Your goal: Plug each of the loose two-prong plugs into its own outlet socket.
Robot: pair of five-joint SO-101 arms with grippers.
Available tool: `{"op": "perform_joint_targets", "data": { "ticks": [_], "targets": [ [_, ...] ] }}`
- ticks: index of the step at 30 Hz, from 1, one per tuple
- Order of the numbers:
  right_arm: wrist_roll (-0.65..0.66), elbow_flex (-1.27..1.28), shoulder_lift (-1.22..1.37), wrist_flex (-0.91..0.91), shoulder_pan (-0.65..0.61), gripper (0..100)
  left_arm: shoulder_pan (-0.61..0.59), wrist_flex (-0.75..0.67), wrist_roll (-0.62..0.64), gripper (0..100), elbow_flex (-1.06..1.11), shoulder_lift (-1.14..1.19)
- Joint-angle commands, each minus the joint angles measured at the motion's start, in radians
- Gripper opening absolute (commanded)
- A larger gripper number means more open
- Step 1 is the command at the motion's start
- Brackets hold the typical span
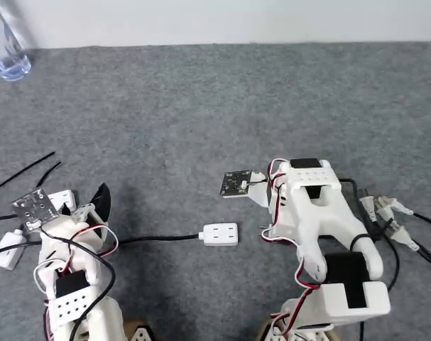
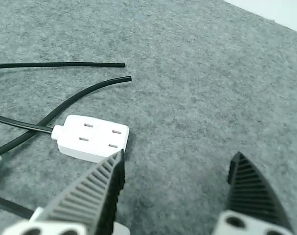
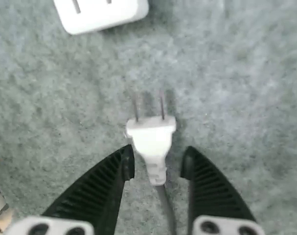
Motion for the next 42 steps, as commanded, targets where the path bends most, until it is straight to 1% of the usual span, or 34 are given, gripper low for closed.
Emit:
{"op": "perform_joint_targets", "data": {
  "ticks": [1,7,12,20,24,25,30,31,34,36,38,42],
  "targets": [
    [0.011,-0.011,-0.016,-0.007,-0.019,17.6,0.0,0.003,-0.008,32,-0.01,0.0],
    [0.011,-0.006,-0.007,-0.012,-0.076,17.6,0.0,0.003,-0.008,32,-0.01,0.0],
    [0.014,-0.006,-0.007,-0.016,-0.081,17.6,0.0,0.003,-0.008,32,-0.01,0.0],
    [0.109,0.005,0.03,-0.005,-0.074,17.5,0.0,0.003,-0.008,32,-0.01,0.0],
    [0.117,-0.008,0.042,-0.005,-0.073,17.3,0.0,0.003,-0.008,32,-0.01,0.0],
    [0.118,-0.008,0.044,-0.005,-0.073,16.0,0.0,0.003,-0.008,32,-0.01,0.0],
    [0.118,-0.008,0.044,0.015,-0.073,2.0,0.0,0.003,-0.008,32,-0.01,0.0],
    [0.118,-0.008,0.044,0.018,-0.073,0.6,0.0,0.003,-0.008,32,-0.01,0.0],
    [0.118,-0.006,0.045,0.022,-0.067,0.9,0.002,0.003,-0.008,32,-0.01,0.003],
    [0.118,-0.006,0.038,0.021,-0.062,0.8,0.028,0.008,-0.008,32,-0.01,0.003],
    [0.117,-0.011,0.021,0.024,-0.065,0.8,0.083,0.029,-0.008,32,-0.01,0.0],
    [0.104,-0.035,-0.094,0.117,-0.094,0.8,0.273,0.037,-0.003,32,-0.01,0.0]
  ]
}}
